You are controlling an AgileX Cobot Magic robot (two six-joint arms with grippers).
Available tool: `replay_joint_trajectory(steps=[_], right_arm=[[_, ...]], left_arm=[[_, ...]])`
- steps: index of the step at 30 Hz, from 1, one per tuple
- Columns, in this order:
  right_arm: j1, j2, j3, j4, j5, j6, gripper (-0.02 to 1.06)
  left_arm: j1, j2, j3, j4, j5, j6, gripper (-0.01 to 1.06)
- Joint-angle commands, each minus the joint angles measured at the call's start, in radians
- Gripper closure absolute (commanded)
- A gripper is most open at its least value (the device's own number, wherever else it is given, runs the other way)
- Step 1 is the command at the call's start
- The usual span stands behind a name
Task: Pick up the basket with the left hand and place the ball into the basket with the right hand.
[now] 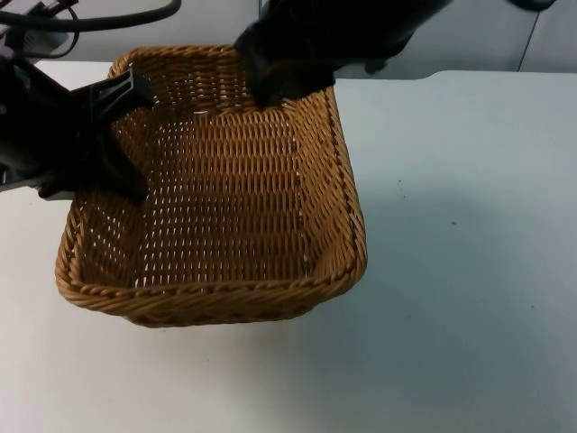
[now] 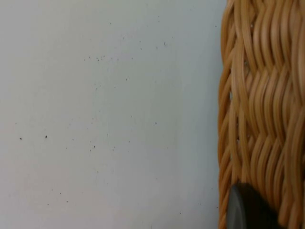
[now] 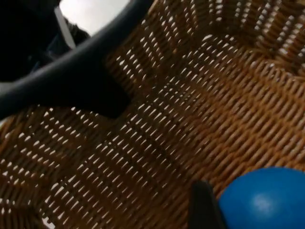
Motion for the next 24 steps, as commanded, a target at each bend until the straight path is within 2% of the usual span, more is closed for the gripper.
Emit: replay_joint_trajectory(steps=[1,14,24], right_arm=[[0.027,0.061,-0.008,0.003,-0.053,0.005,1.05],[0.031,0.134,-0.008,0.025,-0.121,0.005,1.05],[0.031,0.143,-0.008,0.025,-0.132,0.005,1.05]], left_arm=[[-0.001,-0.017,0.001,-0.015,0.011,-0.005,1.05],[-0.001,-0.017,0.001,-0.002,0.011,-0.005,1.05],[-0.001,-0.017,0.001,0.000,0.013,-0.005,1.05]])
